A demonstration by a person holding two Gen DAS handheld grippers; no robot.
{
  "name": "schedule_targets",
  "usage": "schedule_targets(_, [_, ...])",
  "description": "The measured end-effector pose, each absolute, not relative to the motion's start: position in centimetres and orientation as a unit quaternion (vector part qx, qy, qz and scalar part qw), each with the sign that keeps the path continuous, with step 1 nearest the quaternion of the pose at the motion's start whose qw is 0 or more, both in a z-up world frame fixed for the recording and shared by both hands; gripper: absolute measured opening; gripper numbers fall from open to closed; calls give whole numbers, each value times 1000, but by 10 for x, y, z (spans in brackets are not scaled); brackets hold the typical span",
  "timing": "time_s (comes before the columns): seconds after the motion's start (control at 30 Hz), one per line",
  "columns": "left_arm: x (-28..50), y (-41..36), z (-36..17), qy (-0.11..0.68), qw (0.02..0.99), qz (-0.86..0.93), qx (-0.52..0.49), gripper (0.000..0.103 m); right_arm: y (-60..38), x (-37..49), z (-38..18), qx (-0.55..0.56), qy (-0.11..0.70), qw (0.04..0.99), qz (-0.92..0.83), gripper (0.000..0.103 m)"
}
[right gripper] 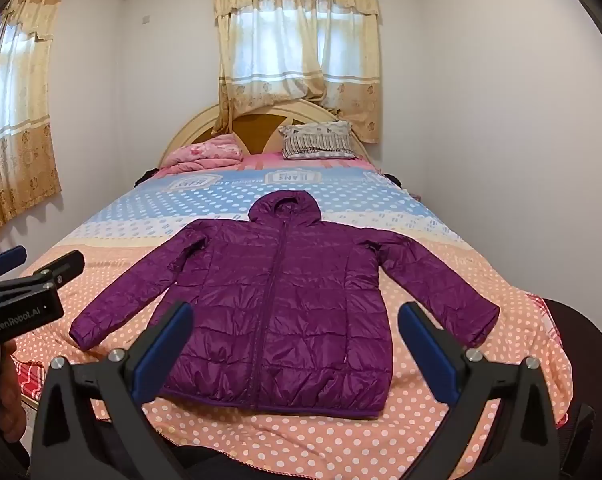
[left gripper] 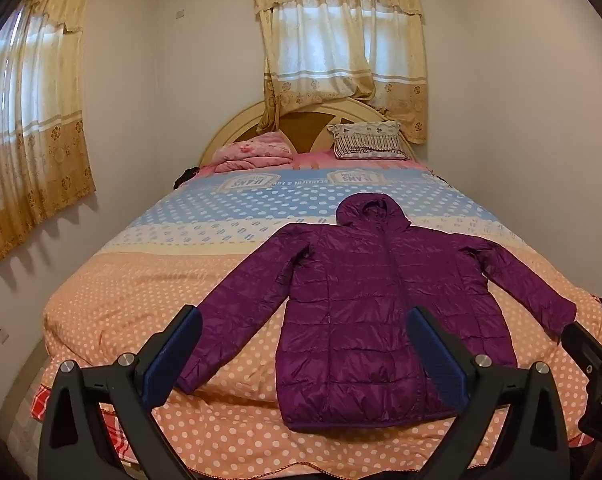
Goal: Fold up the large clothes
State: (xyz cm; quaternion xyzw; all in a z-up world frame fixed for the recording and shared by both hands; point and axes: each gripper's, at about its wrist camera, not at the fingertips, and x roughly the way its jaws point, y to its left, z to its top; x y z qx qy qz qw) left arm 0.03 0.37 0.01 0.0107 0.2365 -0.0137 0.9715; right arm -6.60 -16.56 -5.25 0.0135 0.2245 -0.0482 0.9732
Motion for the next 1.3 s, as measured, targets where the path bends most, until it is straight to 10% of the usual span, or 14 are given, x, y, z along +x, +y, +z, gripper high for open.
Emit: schedule_targets(1.3, [5, 4, -8, 247, 969, -5, 16, 102, -166, -63, -64, 22, 233, 971, -47, 103])
